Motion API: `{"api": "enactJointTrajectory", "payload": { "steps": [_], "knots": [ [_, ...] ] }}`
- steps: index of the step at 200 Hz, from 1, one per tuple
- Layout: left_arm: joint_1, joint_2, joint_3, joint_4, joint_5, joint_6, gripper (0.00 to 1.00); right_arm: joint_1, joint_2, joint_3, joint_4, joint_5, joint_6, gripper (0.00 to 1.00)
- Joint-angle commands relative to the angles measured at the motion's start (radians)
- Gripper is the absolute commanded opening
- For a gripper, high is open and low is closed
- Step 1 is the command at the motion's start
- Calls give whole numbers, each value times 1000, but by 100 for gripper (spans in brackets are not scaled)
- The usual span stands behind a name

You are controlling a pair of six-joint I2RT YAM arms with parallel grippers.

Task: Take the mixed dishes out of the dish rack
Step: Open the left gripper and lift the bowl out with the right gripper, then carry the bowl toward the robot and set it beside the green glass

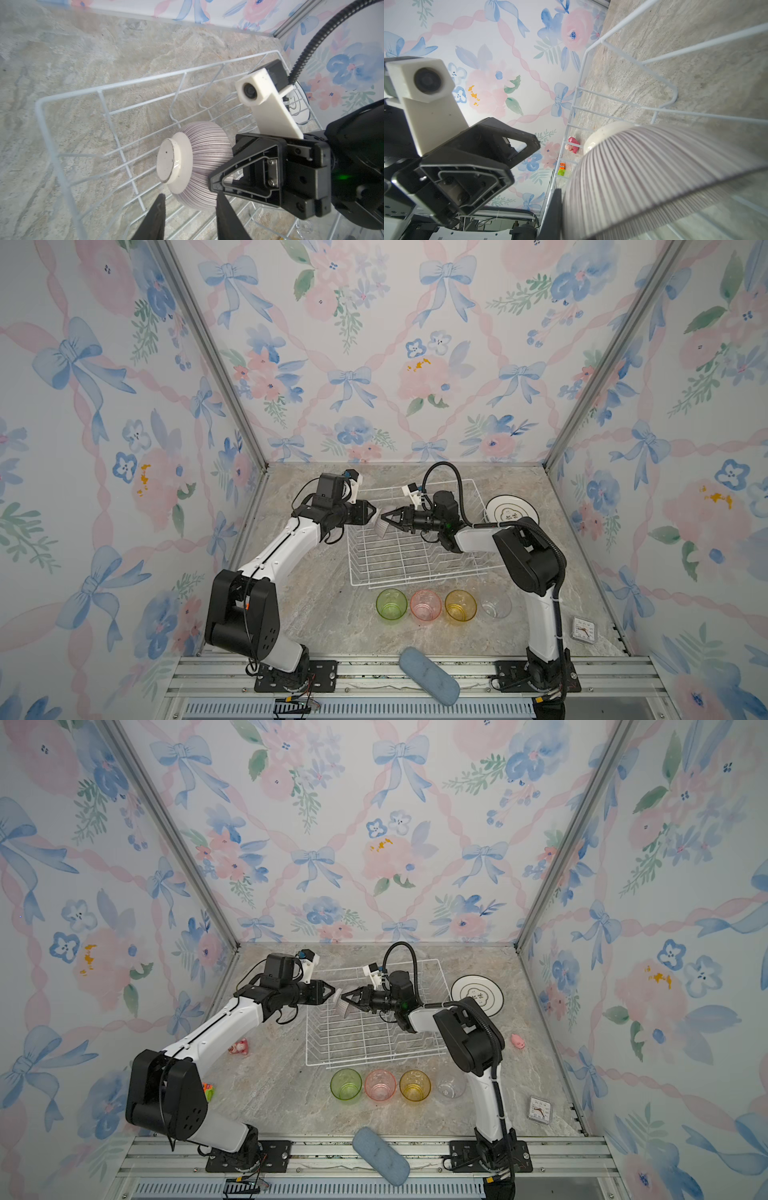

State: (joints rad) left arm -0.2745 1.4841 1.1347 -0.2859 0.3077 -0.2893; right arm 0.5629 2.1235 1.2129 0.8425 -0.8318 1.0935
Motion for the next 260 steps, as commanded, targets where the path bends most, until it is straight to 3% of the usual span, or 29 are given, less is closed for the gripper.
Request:
{"api": "enactJointTrajectory", "payload": {
  "steps": [1, 25, 58, 98, 137, 164, 200, 260],
  "knots": [
    [3, -79, -28, -12, -124, 11, 39, -1, -104, 43, -66, -29, -109, 0],
    [13, -165, -50, -14, -200, 4, 41, 6, -192, 46, -244, -24, -251, 0],
    [75, -234, -113, -18, -183, -14, 43, 53, -341, 91, -603, 29, -536, 0],
    [151, -248, -189, -15, -128, -24, 43, 236, -463, 280, -1211, 290, -1009, 0],
    [237, -260, -214, -16, -58, -43, 43, 503, -520, 404, -1508, 621, -1269, 0],
    [248, -271, -224, -13, -36, -50, 43, 658, -519, 426, -1577, 826, -1358, 0],
    [257, -284, -231, -12, -30, -48, 43, 780, -452, 489, -1656, 958, -1440, 0],
    [274, -283, -233, -10, -11, -48, 43, 860, -286, 564, -1733, 1119, -1531, 0]
  ]
}}
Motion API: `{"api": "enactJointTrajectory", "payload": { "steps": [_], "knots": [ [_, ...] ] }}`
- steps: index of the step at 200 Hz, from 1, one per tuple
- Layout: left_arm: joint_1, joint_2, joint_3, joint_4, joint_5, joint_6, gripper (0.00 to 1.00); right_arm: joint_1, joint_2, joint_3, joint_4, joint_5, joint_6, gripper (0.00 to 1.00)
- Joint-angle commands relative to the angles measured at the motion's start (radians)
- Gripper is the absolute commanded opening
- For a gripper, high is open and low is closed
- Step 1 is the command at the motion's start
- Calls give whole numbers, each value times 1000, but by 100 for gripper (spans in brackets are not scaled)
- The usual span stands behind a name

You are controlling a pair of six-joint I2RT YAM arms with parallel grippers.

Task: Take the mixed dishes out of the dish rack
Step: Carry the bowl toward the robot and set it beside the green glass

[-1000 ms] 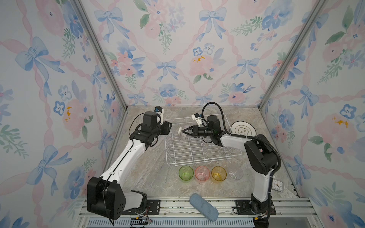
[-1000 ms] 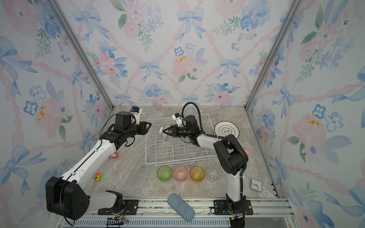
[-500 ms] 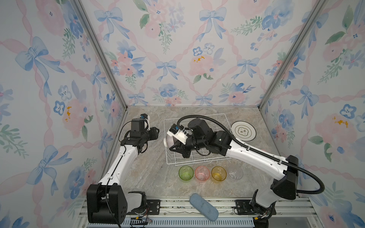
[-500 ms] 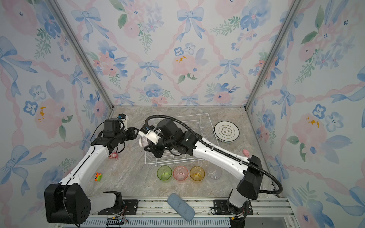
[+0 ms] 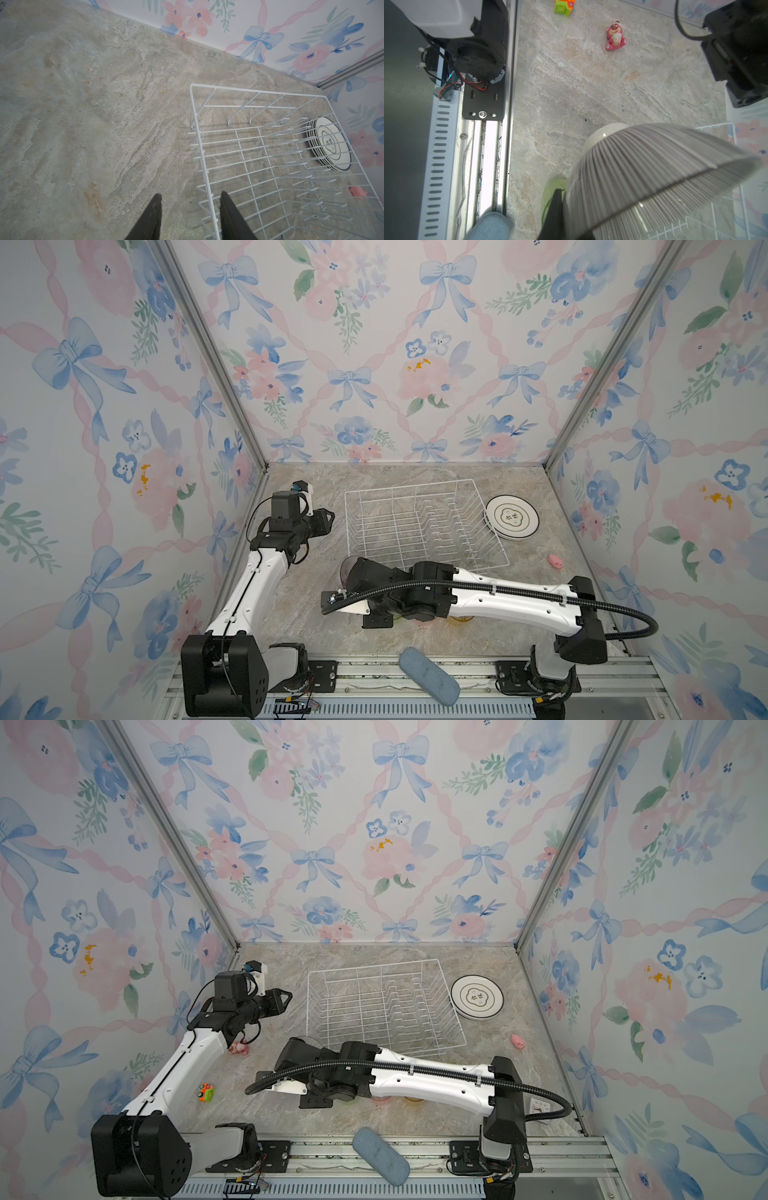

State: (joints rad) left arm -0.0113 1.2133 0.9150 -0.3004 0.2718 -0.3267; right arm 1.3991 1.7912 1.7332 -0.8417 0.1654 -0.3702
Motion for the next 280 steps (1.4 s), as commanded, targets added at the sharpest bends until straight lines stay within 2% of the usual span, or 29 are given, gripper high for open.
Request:
{"api": "enactJointTrajectory", "payload": {
  "steps": [1, 60, 100, 141, 280],
  "knots": [
    [12, -12, -13, 6, 25, -11, 43, 24, 48, 43, -49, 124, -68, 0],
    [32, -5, -12, 17, 46, -15, 43, 40, 167, 105, -96, 182, -114, 0],
    [40, -8, -16, 25, 56, -16, 43, 100, 218, 132, -125, 237, -155, 0],
    [43, 4, -16, 33, 73, -18, 43, 139, 266, 165, -183, 244, -169, 0],
    [56, 21, -31, 84, 117, -35, 43, 137, 454, 227, -266, 275, -200, 0]
  ]
}}
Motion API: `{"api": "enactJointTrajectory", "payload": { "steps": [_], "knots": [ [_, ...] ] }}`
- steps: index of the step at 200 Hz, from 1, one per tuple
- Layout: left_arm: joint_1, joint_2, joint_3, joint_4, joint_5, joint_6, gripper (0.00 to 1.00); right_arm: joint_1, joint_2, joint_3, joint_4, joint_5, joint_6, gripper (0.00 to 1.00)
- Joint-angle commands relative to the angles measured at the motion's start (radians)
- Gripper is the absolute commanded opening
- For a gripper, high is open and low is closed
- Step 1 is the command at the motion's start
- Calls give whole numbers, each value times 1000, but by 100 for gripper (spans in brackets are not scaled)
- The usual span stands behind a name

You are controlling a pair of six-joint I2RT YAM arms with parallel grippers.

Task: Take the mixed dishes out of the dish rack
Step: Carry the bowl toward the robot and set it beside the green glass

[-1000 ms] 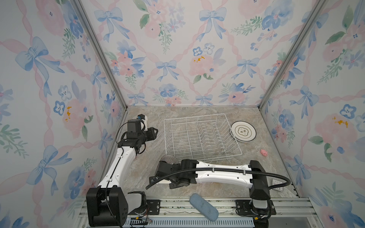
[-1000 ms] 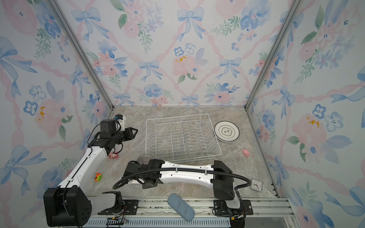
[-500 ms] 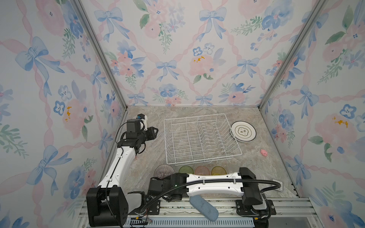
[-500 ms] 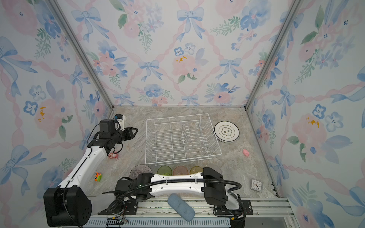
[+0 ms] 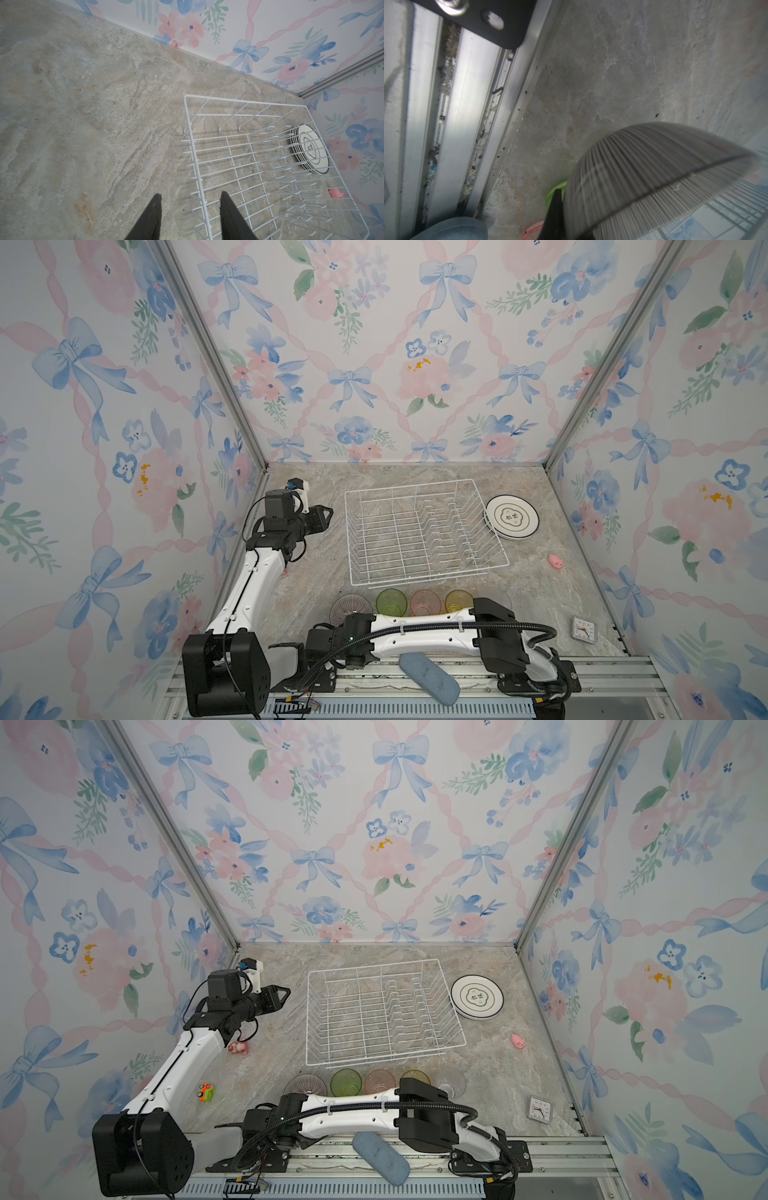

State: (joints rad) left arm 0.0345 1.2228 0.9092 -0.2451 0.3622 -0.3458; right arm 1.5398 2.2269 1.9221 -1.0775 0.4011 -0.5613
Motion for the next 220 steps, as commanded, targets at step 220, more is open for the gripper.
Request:
{"api": "enactJointTrajectory", "payload": {
  "steps": [220],
  "knots": [
    [13, 36, -49, 67, 44, -24, 45, -43, 49, 24, 20, 110, -14, 36]
  ]
}}
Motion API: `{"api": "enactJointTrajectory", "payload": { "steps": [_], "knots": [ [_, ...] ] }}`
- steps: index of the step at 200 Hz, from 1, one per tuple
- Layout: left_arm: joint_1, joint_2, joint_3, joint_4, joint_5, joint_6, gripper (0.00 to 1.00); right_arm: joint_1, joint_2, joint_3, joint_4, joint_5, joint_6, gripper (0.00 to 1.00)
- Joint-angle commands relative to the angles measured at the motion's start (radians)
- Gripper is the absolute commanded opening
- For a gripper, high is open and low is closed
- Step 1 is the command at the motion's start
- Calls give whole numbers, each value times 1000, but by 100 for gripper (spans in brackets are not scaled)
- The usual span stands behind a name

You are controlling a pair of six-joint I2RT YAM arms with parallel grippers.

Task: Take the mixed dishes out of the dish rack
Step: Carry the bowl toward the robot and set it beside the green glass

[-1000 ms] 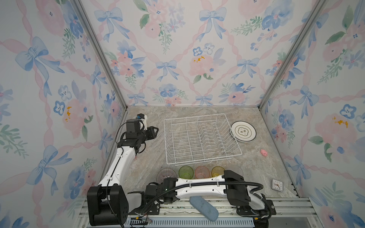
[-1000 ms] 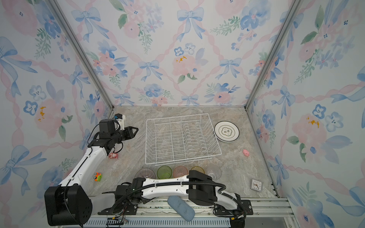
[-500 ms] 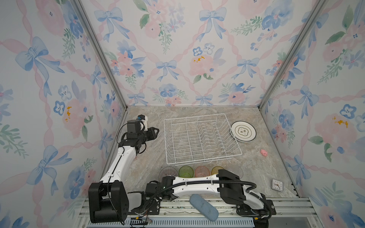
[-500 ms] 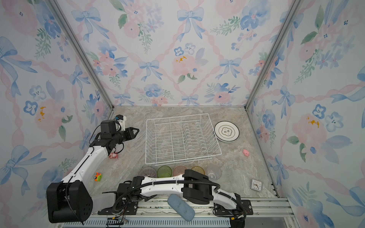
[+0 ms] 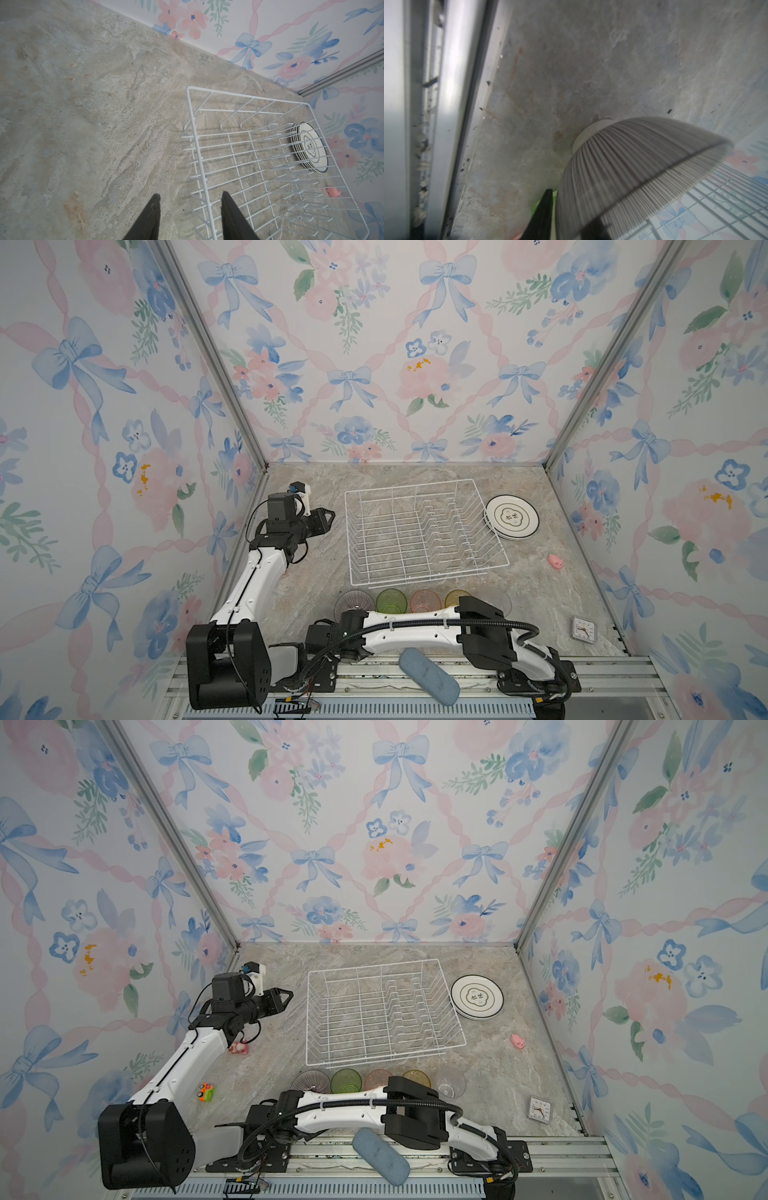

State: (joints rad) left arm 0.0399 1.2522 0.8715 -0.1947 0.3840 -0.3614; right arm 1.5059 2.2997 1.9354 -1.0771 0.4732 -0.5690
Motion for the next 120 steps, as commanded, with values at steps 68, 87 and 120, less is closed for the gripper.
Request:
{"api": "enactJointTrajectory", "payload": {
  "steps": [68, 87, 120],
  "knots": [
    [8, 12, -11, 16, 19, -10, 45, -9, -179, -83, 140, 41, -15, 52],
    [8, 12, -11, 16, 18, -11, 45, -7, -223, -96, 146, 12, -9, 53],
    [8, 18, -11, 17, 15, -10, 46, -2, -318, -144, 171, -78, 5, 60]
  ]
}}
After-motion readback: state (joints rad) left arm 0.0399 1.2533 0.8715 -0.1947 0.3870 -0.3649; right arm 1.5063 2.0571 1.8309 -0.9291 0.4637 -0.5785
